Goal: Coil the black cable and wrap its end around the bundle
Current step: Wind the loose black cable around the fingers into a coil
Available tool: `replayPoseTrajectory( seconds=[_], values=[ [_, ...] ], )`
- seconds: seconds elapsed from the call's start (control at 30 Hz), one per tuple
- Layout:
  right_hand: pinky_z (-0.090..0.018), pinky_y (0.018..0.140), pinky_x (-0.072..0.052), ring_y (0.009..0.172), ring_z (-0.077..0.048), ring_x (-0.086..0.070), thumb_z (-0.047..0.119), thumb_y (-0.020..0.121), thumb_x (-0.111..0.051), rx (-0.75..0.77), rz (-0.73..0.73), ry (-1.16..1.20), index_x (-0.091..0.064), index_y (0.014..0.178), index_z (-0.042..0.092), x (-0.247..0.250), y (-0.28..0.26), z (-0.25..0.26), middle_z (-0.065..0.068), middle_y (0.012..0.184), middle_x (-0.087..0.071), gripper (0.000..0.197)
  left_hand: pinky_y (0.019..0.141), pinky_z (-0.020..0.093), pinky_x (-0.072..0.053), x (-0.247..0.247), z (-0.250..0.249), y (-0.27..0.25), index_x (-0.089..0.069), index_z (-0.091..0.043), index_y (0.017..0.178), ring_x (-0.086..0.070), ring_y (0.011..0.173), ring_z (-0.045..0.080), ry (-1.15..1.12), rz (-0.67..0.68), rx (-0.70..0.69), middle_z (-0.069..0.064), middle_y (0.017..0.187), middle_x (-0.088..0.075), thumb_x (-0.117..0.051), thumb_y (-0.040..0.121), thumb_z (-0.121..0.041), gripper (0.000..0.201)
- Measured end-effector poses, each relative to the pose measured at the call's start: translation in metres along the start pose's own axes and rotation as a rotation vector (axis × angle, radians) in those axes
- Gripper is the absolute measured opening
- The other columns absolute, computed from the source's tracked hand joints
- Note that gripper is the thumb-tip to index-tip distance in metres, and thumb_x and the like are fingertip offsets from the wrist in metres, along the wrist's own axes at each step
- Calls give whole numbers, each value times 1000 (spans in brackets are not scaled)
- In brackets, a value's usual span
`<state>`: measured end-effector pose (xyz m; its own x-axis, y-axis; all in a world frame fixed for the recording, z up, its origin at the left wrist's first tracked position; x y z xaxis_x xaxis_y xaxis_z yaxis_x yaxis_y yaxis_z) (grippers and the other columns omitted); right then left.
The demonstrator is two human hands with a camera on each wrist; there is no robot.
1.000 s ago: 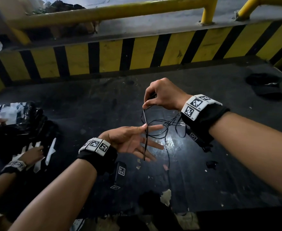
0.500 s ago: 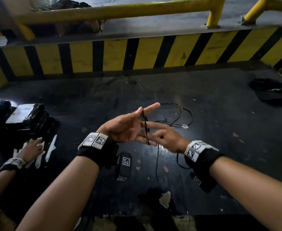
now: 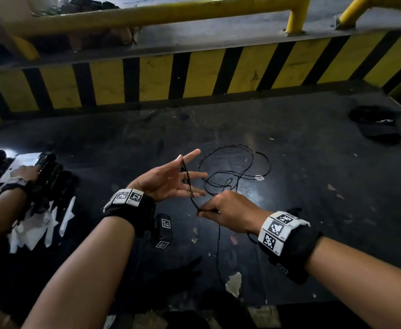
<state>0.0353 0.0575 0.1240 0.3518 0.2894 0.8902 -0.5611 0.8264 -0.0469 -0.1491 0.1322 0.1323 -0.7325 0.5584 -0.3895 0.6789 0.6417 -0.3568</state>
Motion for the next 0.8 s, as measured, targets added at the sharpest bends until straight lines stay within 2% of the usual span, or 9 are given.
replayPoseTrajectory(
  seconds=[0.1,0.17,0.27,0.33,0.4,0.5,0.57,0.67,0.8],
  values=[
    [-34,75,-50,92,-24,-67,45,98,-53,24,99,-132,-72,111,35,25,-2,15,1,97,-72,25,108,53,-46,3,9,1,-42,-48,148,-58,122,53,25,-39,92,21,155,-43,-55,91,-56,59],
    [-37,79,-51,97,-24,-66,45,98,-55,22,147,-219,-70,115,39,49,2,22,1,105,-71,24,112,57,-37,5,16,1,-41,-44,150,-53,125,54,57,-41,158,21,155,-42,-63,88,-56,66],
    [-31,68,-46,84,-16,-64,44,94,-62,-16,187,-259,-72,111,39,86,15,23,7,96,-69,20,118,64,-26,5,26,1,-41,-36,153,-40,134,60,92,-46,180,21,155,-45,-64,90,-52,68],
    [-33,66,-53,78,-13,-64,43,92,-66,-34,201,-255,-74,106,36,107,25,21,9,90,-69,18,116,66,-27,1,27,2,-46,-31,150,-44,132,60,80,-71,201,20,152,-48,-70,87,-48,70],
    [-37,71,-59,80,-13,-67,42,88,-70,-43,174,-233,-77,98,34,123,37,19,10,90,-72,14,111,61,-39,-5,26,1,-48,-29,149,-52,127,55,70,-51,228,20,152,-48,-74,84,-47,73],
    [-34,69,-59,80,-13,-69,42,82,-76,-42,75,-252,-78,88,33,140,51,15,11,86,-73,11,103,52,-49,-22,27,3,-48,-32,149,-62,122,44,94,66,257,18,156,-43,-57,95,-45,56],
    [-30,66,-53,84,-14,-68,45,79,-78,-21,7,-288,-78,86,35,145,58,12,12,89,-71,12,105,52,-47,-30,28,3,-47,-33,149,-59,124,47,84,125,253,17,155,-45,-45,100,-43,50],
    [-29,67,-41,91,-14,-64,52,78,-77,24,-74,-306,-77,88,38,144,66,6,15,90,-64,17,108,55,-42,-35,31,1,-41,-35,153,-48,130,58,31,191,225,18,157,-43,-38,102,-46,52],
    [-28,72,-39,88,-8,-60,60,74,-76,56,-119,-292,-78,88,40,139,69,-5,21,78,-55,24,113,59,-36,-40,28,-4,-38,-35,154,-44,131,63,27,242,197,21,157,-41,-30,104,-46,52]
  ],
)
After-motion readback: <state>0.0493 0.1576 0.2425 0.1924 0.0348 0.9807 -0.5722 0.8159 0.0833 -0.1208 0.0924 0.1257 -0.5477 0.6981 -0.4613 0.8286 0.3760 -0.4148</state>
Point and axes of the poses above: each hand's wrist, its own y-axis towards the middle knuckle, its own x-axis out of the back of the hand, z = x × y, the point moved 3 cm from there along y, towards the middle knuckle
